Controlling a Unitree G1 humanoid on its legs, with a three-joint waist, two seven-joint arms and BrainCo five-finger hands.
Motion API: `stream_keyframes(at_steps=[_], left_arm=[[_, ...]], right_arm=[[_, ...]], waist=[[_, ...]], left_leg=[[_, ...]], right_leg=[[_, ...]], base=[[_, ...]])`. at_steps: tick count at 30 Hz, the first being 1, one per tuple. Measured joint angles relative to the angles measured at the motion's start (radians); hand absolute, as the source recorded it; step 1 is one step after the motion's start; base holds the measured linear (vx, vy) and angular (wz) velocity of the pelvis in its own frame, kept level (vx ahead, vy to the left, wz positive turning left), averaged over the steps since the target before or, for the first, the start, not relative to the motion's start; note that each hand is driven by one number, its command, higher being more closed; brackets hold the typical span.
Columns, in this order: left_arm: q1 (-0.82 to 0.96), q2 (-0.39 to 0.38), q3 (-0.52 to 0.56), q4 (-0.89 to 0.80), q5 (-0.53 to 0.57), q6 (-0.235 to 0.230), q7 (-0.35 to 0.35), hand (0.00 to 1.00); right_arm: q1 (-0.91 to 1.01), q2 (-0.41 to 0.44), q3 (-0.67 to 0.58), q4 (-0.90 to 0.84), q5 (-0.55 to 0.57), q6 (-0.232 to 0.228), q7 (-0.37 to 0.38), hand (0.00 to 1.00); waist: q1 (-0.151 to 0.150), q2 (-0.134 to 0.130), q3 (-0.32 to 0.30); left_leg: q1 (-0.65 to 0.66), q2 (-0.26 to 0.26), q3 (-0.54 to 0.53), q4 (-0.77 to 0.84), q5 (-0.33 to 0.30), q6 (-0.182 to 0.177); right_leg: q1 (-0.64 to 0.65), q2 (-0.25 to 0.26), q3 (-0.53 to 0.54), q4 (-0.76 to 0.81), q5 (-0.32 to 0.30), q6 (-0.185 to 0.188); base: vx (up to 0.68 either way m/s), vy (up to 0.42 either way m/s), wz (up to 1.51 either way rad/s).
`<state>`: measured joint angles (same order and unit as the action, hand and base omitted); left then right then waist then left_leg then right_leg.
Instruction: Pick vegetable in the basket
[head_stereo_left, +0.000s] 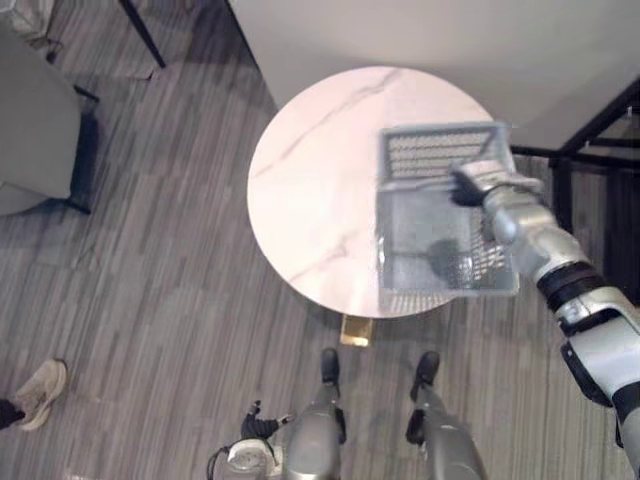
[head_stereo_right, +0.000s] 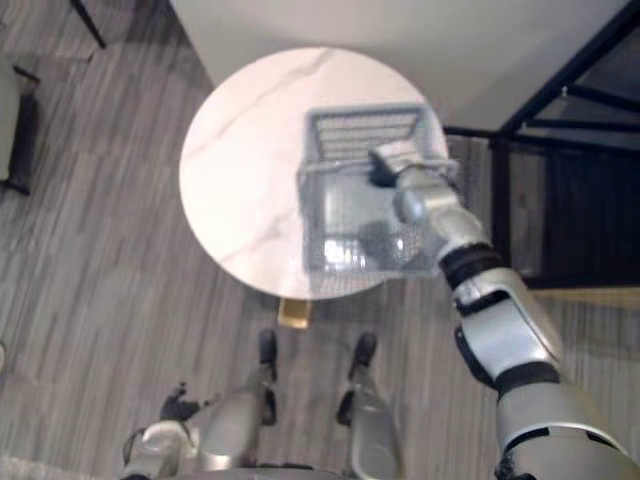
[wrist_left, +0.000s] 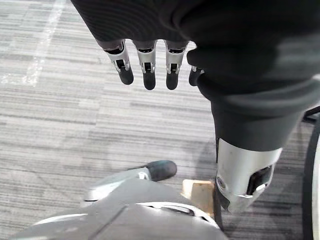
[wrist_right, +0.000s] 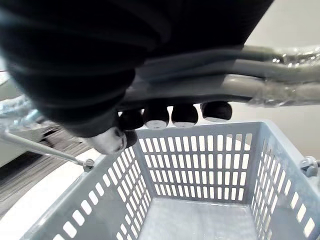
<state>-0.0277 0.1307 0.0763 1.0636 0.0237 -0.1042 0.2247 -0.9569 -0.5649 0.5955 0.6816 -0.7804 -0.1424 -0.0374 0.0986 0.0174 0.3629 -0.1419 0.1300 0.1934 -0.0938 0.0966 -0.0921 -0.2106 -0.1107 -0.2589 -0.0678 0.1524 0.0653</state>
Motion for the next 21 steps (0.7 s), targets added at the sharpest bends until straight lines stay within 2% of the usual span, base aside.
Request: stream_keyframes(at_steps=[3, 5, 6, 7, 10, 15, 21], left_arm=[[0.002, 0.001, 0.047, 0.007, 0.036, 0.011, -0.009, 0.0], [0.006, 0.011, 0.07, 0.013, 0.049, 0.025, -0.016, 0.0], [0.008, 0.015, 0.072, 0.013, 0.062, 0.027, -0.016, 0.0], [0.02, 0.026, 0.073, 0.013, 0.076, 0.027, -0.02, 0.0], [0.04, 0.038, 0.078, 0.037, 0.102, 0.03, -0.036, 0.0], [0.061, 0.038, 0.065, 0.044, 0.117, 0.029, -0.045, 0.0], [0.077, 0.035, 0.026, 0.041, 0.15, 0.029, -0.058, 0.0]], right_arm=[[0.058, -0.011, 0.076, -0.15, 0.015, -0.057, 0.049, 1.0], [0.105, -0.046, 0.098, -0.276, 0.076, -0.091, 0.075, 1.0], [0.118, -0.058, 0.102, -0.303, 0.093, -0.097, 0.08, 1.0], [0.149, -0.081, 0.115, -0.36, 0.125, -0.11, 0.091, 1.0], [0.238, -0.151, 0.124, -0.479, 0.165, -0.131, 0.119, 1.0], [0.39, -0.251, 0.099, -0.571, 0.203, -0.153, 0.155, 1.0], [0.702, -0.284, -0.054, -0.589, 0.203, -0.155, 0.158, 1.0]], waist=[[-0.012, -0.031, -0.024], [-0.021, -0.061, -0.062], [-0.021, -0.069, -0.068], [-0.027, -0.089, -0.096], [-0.048, -0.113, -0.149], [-0.071, -0.105, -0.188], [-0.076, -0.089, -0.221]], left_leg=[[0.047, 0.01, 0.034, 0.0, -0.008, -0.006], [0.069, 0.019, 0.062, 0.0, -0.024, -0.009], [0.078, 0.021, 0.069, 0.0, -0.026, -0.01], [0.088, 0.024, 0.082, 0.0, -0.032, -0.012], [0.115, 0.029, 0.106, -0.001, -0.044, -0.02], [0.146, 0.031, 0.127, -0.001, -0.051, -0.021], [0.173, 0.032, 0.127, -0.001, -0.061, -0.029]], right_leg=[[0.029, 0.013, 0.042, -0.007, 0.0, 0.0], [0.037, 0.025, 0.071, -0.012, 0.0, 0.0], [0.043, 0.028, 0.078, -0.014, 0.0, 0.0], [0.045, 0.033, 0.092, -0.02, 0.0, 0.0], [0.061, 0.037, 0.116, -0.026, 0.0, 0.0], [0.082, 0.039, 0.135, -0.029, 0.0, 0.0], [0.114, 0.042, 0.133, -0.035, -0.001, 0.001]], base=[[0.05, -0.013, -0.34], [0.02, -0.009, -0.37], [0.01, -0.011, -0.34], [0.01, -0.01, -0.29], [0.03, -0.007, -0.26], [0.03, 0.001, -0.14], [0.02, -0.004, 0.0]])
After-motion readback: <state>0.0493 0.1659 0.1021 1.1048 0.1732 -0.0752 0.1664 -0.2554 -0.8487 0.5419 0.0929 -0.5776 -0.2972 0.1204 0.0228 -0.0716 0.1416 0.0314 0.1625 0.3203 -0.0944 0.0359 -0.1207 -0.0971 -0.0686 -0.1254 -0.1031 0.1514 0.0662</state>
